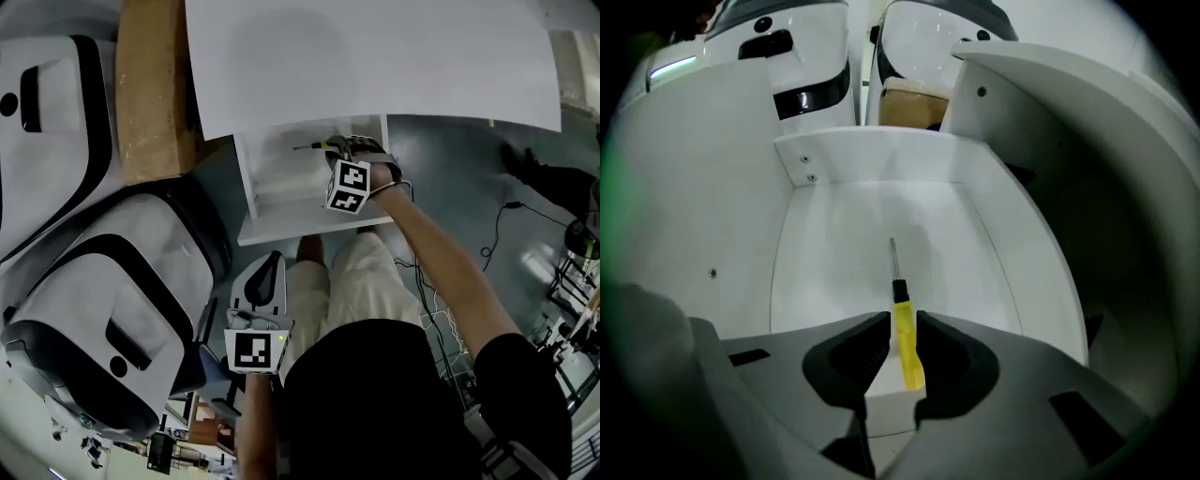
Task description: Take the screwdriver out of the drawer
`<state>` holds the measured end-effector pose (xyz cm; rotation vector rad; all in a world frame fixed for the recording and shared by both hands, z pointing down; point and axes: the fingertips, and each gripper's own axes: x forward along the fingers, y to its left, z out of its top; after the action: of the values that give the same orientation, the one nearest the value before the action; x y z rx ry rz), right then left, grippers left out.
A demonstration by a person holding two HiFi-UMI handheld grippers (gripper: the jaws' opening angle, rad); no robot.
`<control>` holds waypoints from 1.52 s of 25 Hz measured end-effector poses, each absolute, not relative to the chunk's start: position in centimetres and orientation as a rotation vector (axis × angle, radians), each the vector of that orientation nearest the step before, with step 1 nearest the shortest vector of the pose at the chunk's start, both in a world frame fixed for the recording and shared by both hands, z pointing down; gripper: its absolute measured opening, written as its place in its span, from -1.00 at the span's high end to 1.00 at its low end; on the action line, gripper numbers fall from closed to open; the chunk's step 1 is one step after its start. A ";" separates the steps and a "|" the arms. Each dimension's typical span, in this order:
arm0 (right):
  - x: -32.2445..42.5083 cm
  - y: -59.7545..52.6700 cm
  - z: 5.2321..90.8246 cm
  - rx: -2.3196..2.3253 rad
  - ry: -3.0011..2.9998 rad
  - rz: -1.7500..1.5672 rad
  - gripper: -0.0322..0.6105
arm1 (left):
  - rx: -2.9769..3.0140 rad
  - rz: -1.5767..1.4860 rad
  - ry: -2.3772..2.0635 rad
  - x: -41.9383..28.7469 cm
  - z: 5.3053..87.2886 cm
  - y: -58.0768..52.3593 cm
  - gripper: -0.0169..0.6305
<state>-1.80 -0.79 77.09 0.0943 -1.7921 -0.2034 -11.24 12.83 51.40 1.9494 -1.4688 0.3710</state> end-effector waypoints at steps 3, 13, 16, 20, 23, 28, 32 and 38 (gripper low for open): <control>-1.6 -1.0 78.2 0.099 -1.764 -0.201 0.58 | 1.937 0.387 -1.457 -11.5 52.0 13.3 0.86; -1.5 -1.3 79.6 0.063 -1.726 -0.181 0.58 | 1.931 0.397 -1.439 -11.7 52.9 12.5 0.86; -1.5 -1.2 79.5 0.063 -1.731 -0.170 0.59 | 1.937 0.391 -1.439 -11.7 52.9 12.3 0.87; -1.6 -1.2 79.4 0.066 -1.735 -0.157 0.60 | 1.940 0.392 -1.435 -11.7 52.6 12.0 0.86; -2.0 -1.2 78.8 0.062 -1.750 -0.146 0.60 | 1.937 0.374 -1.438 -11.7 52.3 12.0 0.86; -2.5 -1.1 76.3 0.066 -1.777 -0.148 0.60 | 1.967 0.415 -1.413 -11.8 51.8 12.5 0.86; -2.5 -0.4 73.4 0.084 -1.805 -0.143 0.60 | 2.015 0.479 -1.379 -11.9 50.8 12.9 0.86; -2.6 0.3 66.9 0.182 -1.915 -0.074 0.60 | 2.057 0.463 -1.398 -11.9 48.5 11.5 0.86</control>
<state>-2.65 0.35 66.89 0.1823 -1.9152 -0.0738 -11.95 11.54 48.51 2.0573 -1.3982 0.4629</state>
